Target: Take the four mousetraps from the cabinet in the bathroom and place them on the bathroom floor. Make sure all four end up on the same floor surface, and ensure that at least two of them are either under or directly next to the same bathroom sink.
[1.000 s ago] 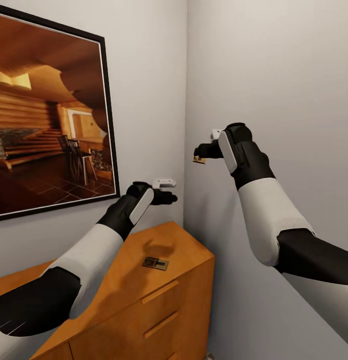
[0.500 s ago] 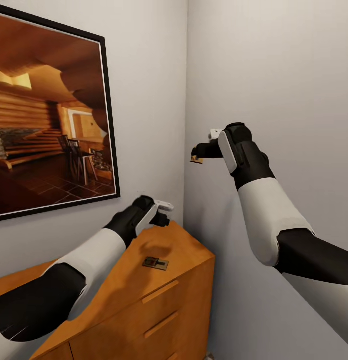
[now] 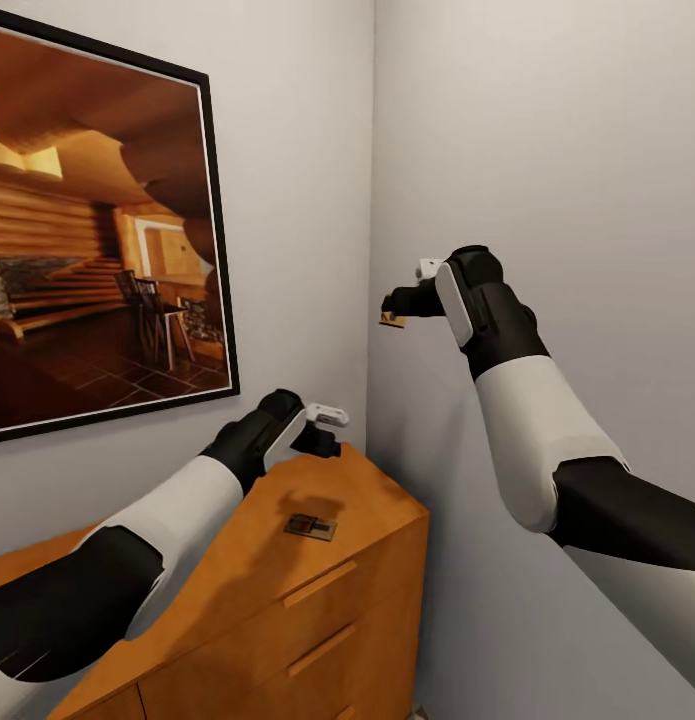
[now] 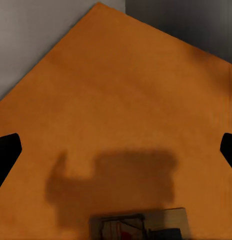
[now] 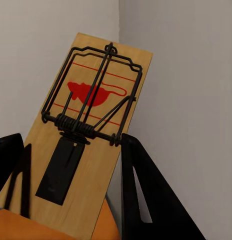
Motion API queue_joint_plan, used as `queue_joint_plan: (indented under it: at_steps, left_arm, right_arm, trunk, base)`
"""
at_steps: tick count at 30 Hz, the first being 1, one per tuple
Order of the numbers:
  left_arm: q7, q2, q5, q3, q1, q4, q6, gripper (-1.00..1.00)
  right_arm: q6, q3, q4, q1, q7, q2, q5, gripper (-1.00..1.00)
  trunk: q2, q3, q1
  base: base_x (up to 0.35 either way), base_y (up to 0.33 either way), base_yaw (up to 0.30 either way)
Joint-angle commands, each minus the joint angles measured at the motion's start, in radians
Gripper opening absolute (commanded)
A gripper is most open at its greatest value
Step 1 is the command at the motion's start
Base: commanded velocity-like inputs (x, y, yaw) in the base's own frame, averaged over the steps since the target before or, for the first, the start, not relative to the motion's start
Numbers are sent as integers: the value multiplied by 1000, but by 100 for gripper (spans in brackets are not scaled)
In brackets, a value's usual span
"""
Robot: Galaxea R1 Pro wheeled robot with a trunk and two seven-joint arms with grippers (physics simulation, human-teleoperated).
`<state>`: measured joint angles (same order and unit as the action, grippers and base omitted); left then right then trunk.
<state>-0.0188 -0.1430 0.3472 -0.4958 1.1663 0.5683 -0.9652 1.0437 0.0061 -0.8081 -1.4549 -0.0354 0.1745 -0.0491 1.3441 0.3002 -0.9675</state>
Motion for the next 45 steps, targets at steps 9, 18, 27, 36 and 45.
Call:
queue_joint_plan:
  at_steps: [9, 18, 27, 36, 45]
  left_arm:
    - [203, 50, -114, -4, 1, 9, -4, 100]
    - [401, 104, -252, -6, 1, 5, -4, 100]
    - [444, 113, -274, -5, 1, 5, -3, 100]
    - [550, 113, -274, -14, 1, 2, 6, 100]
    - [786, 115, -358, -141, 1, -8, 86, 100]
  right_arm:
    - [4, 0, 0, -1, -4, 0, -5, -100]
    - [4, 1, 1, -1, -5, 0, -4, -100]
    - [4, 1, 2, -1, -5, 0, -3, -100]
    - [4, 1, 4, -1, -5, 0, -4, -100]
    - [4, 0, 4, -1, -5, 0, -3, -100]
  trunk:
    - [1, 1, 0]
    - [1, 1, 0]
    - [1, 1, 0]
    - [1, 1, 0]
    - [1, 1, 0]
  base:
    - [0, 0, 0]
    - [0, 0, 0]
    - [0, 0, 0]
    - [0, 0, 0]
    - [0, 0, 0]
